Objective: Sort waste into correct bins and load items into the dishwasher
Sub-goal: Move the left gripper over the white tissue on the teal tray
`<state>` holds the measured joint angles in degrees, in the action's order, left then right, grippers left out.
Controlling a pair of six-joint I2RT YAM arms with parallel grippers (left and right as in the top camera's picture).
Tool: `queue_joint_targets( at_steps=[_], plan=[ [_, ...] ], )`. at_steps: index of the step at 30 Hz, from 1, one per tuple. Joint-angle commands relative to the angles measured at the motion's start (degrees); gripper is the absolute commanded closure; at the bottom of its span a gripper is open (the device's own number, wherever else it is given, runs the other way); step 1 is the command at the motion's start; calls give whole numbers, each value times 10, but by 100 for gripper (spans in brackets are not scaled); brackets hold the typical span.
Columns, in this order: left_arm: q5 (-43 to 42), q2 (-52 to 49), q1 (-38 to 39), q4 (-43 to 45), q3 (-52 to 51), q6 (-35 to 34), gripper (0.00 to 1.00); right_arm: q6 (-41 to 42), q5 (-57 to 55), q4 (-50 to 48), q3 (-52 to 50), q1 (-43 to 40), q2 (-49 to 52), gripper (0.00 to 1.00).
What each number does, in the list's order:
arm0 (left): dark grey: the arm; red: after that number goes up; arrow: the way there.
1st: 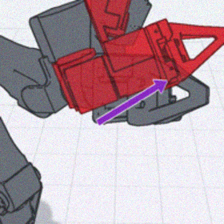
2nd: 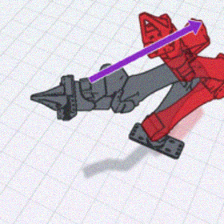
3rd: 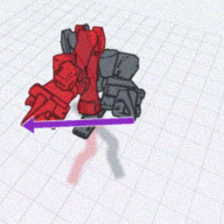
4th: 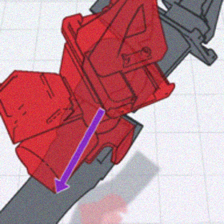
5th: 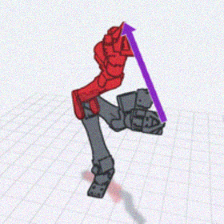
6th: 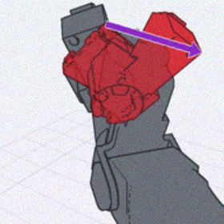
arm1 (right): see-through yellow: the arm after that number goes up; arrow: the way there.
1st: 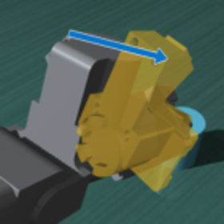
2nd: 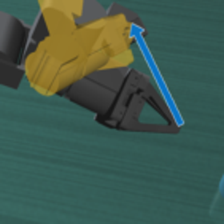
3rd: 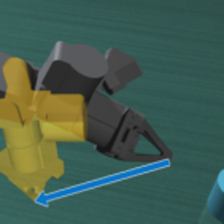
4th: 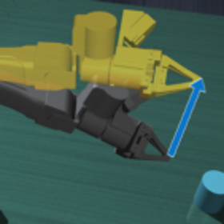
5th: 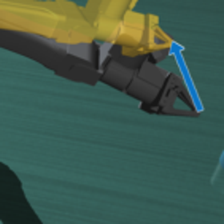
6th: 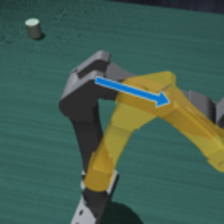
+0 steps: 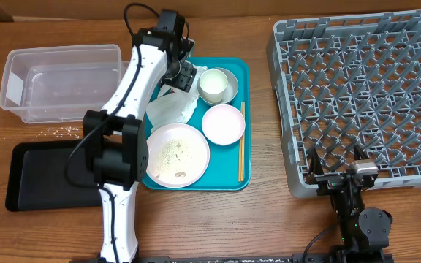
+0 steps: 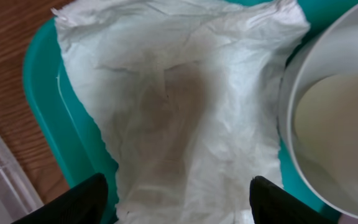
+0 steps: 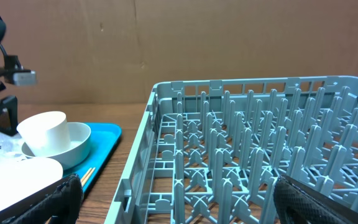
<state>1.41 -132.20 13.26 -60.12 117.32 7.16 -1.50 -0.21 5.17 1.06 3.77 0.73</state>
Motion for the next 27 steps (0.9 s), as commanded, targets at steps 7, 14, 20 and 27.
queue_joint_targets(
  at_steps=[7, 14, 20, 27],
  plan=[
    [5, -8, -5, 17, 13, -23, 36, 0, 2, -4, -6, -3, -6, 0],
    [5, -16, -6, 27, 4, -24, 40, 0, 2, -4, -6, -3, -6, 0],
    [7, -16, -6, 37, -2, -25, 42, 0, 2, -4, -6, -3, -6, 0],
    [9, -16, -6, 46, -4, -25, 44, 0, 3, -4, -6, -3, -6, 0]
  ],
)
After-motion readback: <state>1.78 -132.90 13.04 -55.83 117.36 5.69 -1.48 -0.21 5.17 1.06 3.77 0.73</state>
